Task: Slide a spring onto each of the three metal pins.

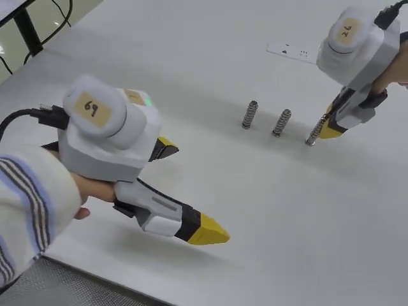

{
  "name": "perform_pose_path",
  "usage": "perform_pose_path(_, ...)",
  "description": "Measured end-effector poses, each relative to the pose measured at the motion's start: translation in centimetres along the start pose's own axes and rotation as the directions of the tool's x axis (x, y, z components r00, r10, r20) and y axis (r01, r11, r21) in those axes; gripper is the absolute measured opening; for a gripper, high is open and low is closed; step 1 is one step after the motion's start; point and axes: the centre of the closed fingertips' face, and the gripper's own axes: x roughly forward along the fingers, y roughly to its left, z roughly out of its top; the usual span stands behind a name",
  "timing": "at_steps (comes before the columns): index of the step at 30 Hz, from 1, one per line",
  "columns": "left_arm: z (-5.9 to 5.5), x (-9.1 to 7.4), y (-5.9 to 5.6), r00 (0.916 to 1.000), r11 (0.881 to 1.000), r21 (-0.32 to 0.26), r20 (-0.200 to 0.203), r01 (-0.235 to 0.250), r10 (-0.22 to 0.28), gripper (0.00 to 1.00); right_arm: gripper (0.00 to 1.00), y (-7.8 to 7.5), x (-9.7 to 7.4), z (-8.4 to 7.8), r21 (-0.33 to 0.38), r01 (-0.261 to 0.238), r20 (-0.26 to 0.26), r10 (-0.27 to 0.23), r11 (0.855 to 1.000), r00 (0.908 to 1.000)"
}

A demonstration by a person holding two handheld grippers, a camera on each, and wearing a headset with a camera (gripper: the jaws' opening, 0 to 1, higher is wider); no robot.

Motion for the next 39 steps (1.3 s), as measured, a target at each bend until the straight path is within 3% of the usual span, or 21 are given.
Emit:
perform_pose_path(17, -0.9, -0.5, 0.5, 0.9995, 0.999, -0.021, -0.017, -0.026, 0.026, 0.93, 0.09, 0.8, 1.0, -0.7, 0.006, -0.034, -0.042, 0.034, 0.999, 0.9986)
perform_pose_path(20, -0.5, -0.7, 0.6, 0.9993, 0.999, -0.036, 0.008, -0.035, 0.035, 0.92, 0.09, 1.0, 1.0, -0.9, 0.005, -0.031, -0.045, 0.032, 0.999, 0.9985)
perform_pose_path(26, -0.3, -1.0, 0.3, 0.9993, 0.999, -0.032, 0.012, -0.036, 0.036, 0.94, 0.17, 0.9, 0.7, -0.8, 0.001, 0.008, -0.046, -0.008, 1.0, 0.9989)
perform_pose_path(31, -0.4, -1.3, 0.1, 0.9993, 0.999, -0.032, 0.011, -0.034, 0.035, 0.94, 0.23, 1.3, 0.0, -0.2, 0.011, 0.0, -0.005, 0.0, 1.0, 1.0)
perform_pose_path(35, 0.6, -1.9, 0.2, 0.9985, 0.999, -0.019, 0.035, -0.041, 0.042, 0.94, 0.23, 1.5, -0.8, -0.6, 0.018, 0.015, -0.009, -0.015, 1.0, 0.9998)
perform_pose_path(39, 1.9, -2.5, 0.9, 0.995, 0.998, -0.005, 0.072, -0.07, 0.07, 0.94, 0.27, 1.9, -2.1, -0.8, 0.062, 0.027, 0.046, -0.03, 0.998, 0.9985)
